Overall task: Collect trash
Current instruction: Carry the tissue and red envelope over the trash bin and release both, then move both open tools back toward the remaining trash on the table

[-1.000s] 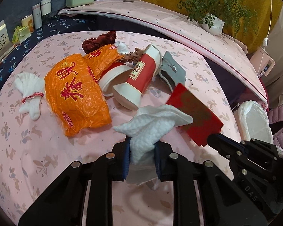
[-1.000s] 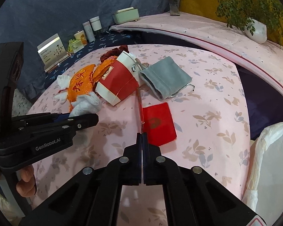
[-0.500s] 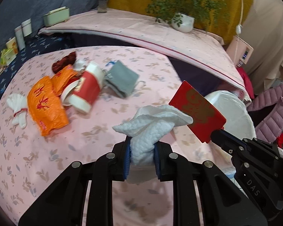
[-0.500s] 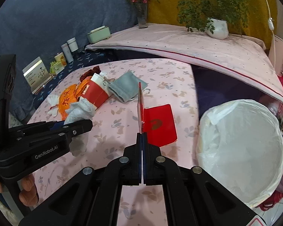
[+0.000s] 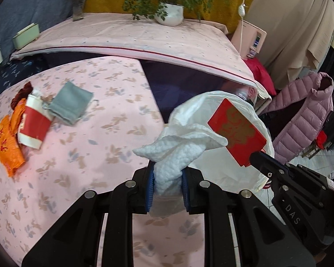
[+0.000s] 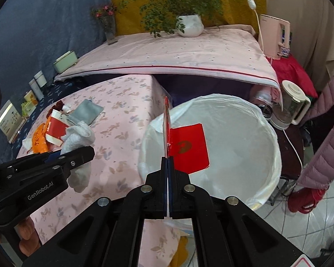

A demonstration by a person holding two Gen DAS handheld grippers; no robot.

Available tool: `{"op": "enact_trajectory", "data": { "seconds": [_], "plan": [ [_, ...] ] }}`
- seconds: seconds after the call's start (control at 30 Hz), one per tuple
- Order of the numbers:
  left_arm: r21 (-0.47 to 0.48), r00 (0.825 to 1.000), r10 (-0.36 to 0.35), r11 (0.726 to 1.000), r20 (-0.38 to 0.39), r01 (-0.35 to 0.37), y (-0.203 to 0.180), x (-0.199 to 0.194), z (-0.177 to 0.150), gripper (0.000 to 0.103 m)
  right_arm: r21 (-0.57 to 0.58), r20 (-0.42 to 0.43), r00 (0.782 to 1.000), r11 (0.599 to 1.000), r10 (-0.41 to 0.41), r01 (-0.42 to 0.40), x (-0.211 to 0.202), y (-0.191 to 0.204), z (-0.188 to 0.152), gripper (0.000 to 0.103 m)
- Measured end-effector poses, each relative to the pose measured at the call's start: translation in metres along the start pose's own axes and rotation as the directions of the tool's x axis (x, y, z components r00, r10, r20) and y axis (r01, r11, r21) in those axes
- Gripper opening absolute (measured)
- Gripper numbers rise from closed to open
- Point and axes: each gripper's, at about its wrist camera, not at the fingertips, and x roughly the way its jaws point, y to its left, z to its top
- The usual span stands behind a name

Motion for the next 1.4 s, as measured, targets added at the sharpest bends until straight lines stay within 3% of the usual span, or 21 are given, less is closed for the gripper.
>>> {"op": "enact_trajectory", "data": {
  "seconds": [0.3,0.4,0.47,0.5,0.67,0.83,0.9,1.23,1.4],
  "plan": [
    [0.027,0.997,-0.071,0.997,-0.025,0.072,-0.039,0.026,0.016,0.02,0.037,-0.017,0.998,0.998,-0.059,0.059,0.009,-0.026,0.005,0.001],
    [0.018,0.996,-0.091,0.996,-0.011,0.091,-0.044,0.03,0.022,0.03,0.054,-0.009,0.997,0.995,-0.078,0.078,0.009,-0.031,0.008,0.004],
    [0.002,0.998,-0.06,0.998,0.02,0.06,-0.043,0.029,0.026,0.056,0.067,0.003,0.996,0.994,-0.089,0.088,0.007,-0.033,0.01,0.009],
    [-0.004,0.998,-0.046,0.999,0.034,0.046,-0.041,0.027,0.027,0.058,0.066,0.006,0.996,0.994,-0.088,0.087,0.006,-0.032,0.011,0.009],
    [-0.055,0.999,0.031,0.998,0.021,-0.03,-0.015,0.025,0.027,0.059,0.029,0.008,0.997,0.996,-0.083,0.082,0.008,-0.015,0.015,0.025],
    [-0.123,0.995,0.1,0.988,0.015,-0.097,0.022,0.016,0.018,0.059,-0.038,-0.002,0.998,0.997,-0.06,0.06,0.016,0.018,0.014,0.03],
    [-0.14,0.991,0.132,0.982,0.013,-0.129,0.036,0.012,0.014,0.059,-0.062,-0.003,0.999,0.997,-0.05,0.049,0.018,0.032,0.013,0.038],
    [-0.247,0.969,0.245,0.94,0.014,-0.234,0.099,-0.013,-0.002,0.066,-0.163,-0.016,1.0,0.987,0.0,-0.003,0.024,0.099,0.013,0.042],
    [-0.297,0.958,0.287,0.915,0.01,-0.272,0.128,-0.024,-0.011,0.072,-0.202,-0.019,1.0,0.979,0.016,-0.019,0.026,0.125,0.011,0.05]
  ]
}}
